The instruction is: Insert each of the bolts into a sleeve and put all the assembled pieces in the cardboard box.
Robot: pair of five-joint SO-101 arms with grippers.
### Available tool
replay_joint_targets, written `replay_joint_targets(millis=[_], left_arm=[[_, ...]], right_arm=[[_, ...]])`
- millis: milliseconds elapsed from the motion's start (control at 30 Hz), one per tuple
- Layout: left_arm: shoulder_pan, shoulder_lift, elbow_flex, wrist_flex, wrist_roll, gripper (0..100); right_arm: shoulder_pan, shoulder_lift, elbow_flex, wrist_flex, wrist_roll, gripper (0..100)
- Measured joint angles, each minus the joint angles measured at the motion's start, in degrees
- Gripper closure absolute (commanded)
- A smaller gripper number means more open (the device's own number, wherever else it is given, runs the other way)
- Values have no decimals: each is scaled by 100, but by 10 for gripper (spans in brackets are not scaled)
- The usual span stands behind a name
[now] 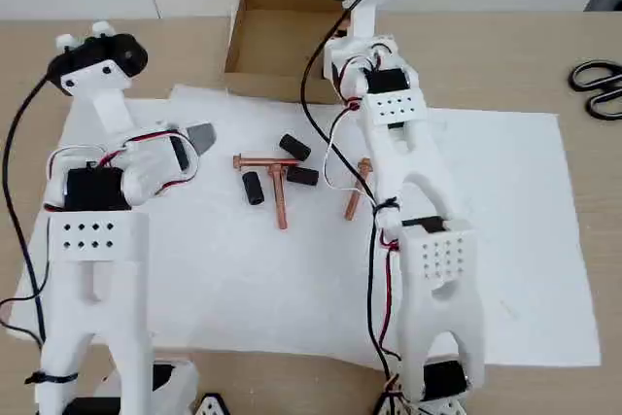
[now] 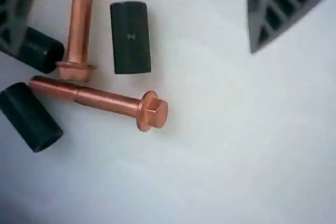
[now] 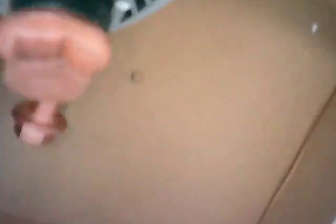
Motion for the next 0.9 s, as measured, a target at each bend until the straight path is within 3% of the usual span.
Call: replay_joint_targets(millis=[333,533,900], left_arm=[[0,0,88,0,0,733],[0,0,229,0,0,733],[0,0,237,0,0,733]], right_arm=[[9,2040,-2549,0,0,995],[-26,2224,-3376,554,0,995],[-176,2637,-3613,237,0,995]])
